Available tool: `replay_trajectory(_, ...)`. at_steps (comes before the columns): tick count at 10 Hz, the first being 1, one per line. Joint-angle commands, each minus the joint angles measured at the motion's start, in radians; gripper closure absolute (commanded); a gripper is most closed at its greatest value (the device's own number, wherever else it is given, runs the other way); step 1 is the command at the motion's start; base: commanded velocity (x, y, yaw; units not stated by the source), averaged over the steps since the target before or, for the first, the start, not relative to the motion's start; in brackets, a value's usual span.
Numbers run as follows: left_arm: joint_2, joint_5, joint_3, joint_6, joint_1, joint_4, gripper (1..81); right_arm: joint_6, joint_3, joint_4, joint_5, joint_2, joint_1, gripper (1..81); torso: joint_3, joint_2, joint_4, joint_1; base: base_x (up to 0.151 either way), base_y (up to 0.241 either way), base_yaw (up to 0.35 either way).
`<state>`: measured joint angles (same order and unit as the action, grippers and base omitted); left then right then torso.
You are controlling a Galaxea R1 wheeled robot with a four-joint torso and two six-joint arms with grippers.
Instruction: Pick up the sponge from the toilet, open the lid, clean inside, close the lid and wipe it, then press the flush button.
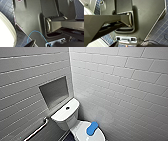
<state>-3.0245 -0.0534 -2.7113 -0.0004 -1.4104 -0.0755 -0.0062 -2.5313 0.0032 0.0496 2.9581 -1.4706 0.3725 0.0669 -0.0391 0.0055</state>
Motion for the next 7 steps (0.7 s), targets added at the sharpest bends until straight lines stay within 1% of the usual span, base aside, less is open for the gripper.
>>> replay_trajectory(1,0.073,0.055,0.099,0.003,0.006,-0.01,1.0,0.021,0.262,0.064,-0.045,-0.214,0.025,1.0,0.0,0.0,0.0,0.0,0.0,0.0,0.0)
replay_trajectory(2,0.081,0.055,0.102,0.003,0.006,-0.009,1.0,0.023,0.293,0.09,-0.043,-0.25,0.032,1.0,0.0,0.1,0.0,0.064,0.0,0.0,0.0)
replay_trajectory(4,0.082,0.055,0.102,0.003,0.006,-0.01,1.0,0.023,0.339,0.097,-0.033,-0.299,0.046,1.0,0.0,0.125,0.0,0.08,0.0,0.0,0.0)
replay_trajectory(7,0.076,0.058,0.1,0.003,0.006,-0.006,1.0,0.023,0.375,0.098,-0.027,-0.33,0.063,1.0,0.0,0.233,0.0,0.147,0.0,0.0,0.0)
